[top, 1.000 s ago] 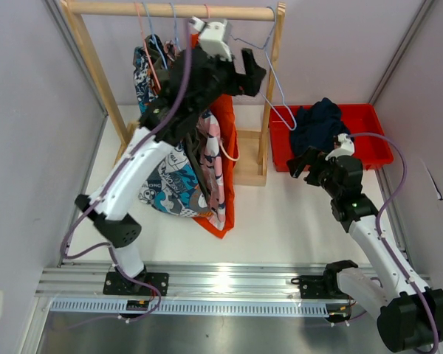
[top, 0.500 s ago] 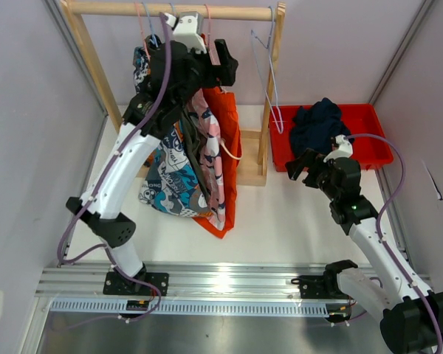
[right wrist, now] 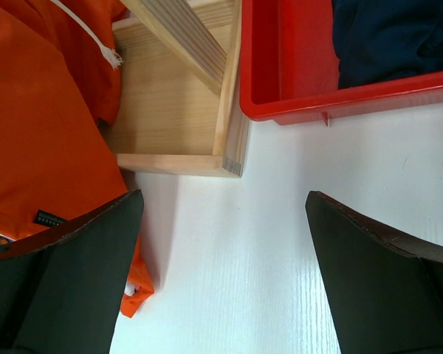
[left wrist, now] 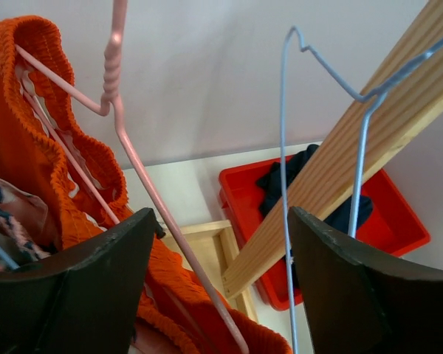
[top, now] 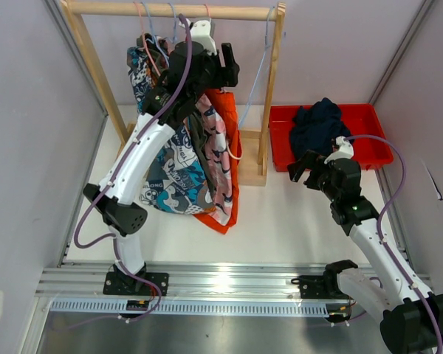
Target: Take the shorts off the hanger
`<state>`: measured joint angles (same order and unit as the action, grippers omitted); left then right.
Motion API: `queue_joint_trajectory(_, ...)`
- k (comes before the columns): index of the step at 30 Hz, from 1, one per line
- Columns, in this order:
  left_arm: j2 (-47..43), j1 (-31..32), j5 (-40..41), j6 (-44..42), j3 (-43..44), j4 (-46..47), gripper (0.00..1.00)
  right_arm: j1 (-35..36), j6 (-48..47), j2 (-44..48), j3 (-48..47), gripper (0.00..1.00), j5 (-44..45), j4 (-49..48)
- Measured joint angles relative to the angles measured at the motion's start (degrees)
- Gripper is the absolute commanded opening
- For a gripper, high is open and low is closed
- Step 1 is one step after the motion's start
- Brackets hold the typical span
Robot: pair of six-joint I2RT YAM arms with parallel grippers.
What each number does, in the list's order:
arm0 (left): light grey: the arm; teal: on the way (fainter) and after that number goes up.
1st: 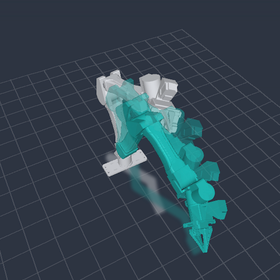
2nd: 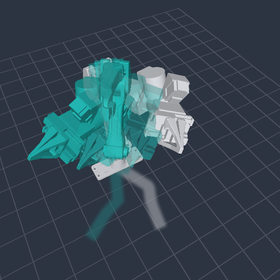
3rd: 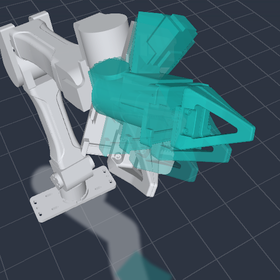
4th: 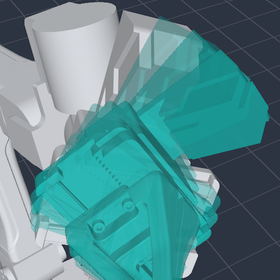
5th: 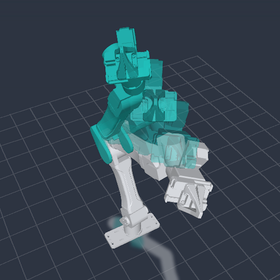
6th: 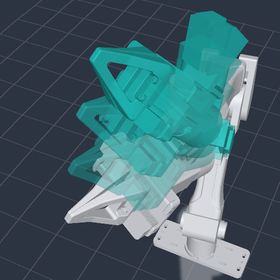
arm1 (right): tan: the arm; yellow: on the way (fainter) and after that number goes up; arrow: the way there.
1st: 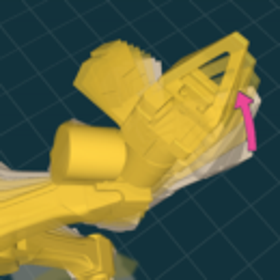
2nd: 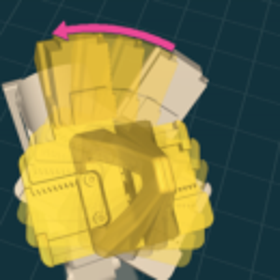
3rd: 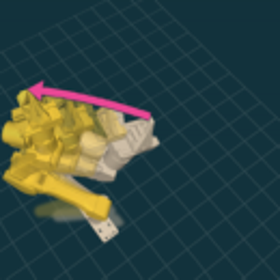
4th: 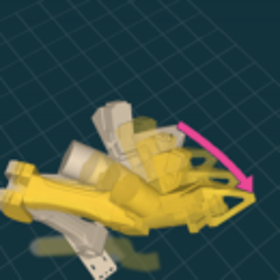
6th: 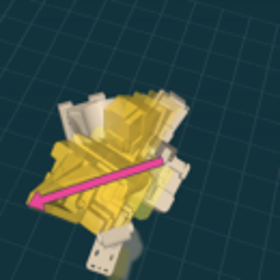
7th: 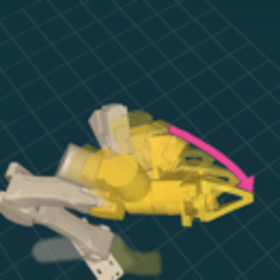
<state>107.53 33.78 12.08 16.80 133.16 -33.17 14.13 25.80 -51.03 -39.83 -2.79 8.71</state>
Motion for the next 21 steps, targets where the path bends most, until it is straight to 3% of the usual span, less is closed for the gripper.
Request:
queue_joint_trajectory(2, 0.46, -0.24, 0.31, 0.11, 0.17, 0.0, 0.63, 0.0, -0.13, 0.0, 0.07, 1.0, 0.02, 0.0)
queue_joint_trajectory(10, 2.47, -0.72, 1.27, 0.28, 0.22, -0.37, 0.42, 0.0, -0.35, -0.09, 0.68, 0.99, 0.07, -0.04)
queue_joint_trajectory(13, 3.3, -0.94, 1.68, 0.81, 0.22, -0.7, 0.18, 0.0, -0.35, -0.2, 0.98, 0.99, 0.09, -0.31)
queue_joint_trajectory(14, 3.39, -1.01, 2.01, 1.07, 0.22, -1.03, 0.02, 0.0, -0.35, -0.26, 1.14, 0.99, 0.11, -0.44)
queue_joint_trajectory(21, 3.43, -1.29, 2.1, 1.22, 0.72, -2.21, 0.0, 0.0, -0.35, -0.81, 1.55, 0.99, 0.09, -0.48)
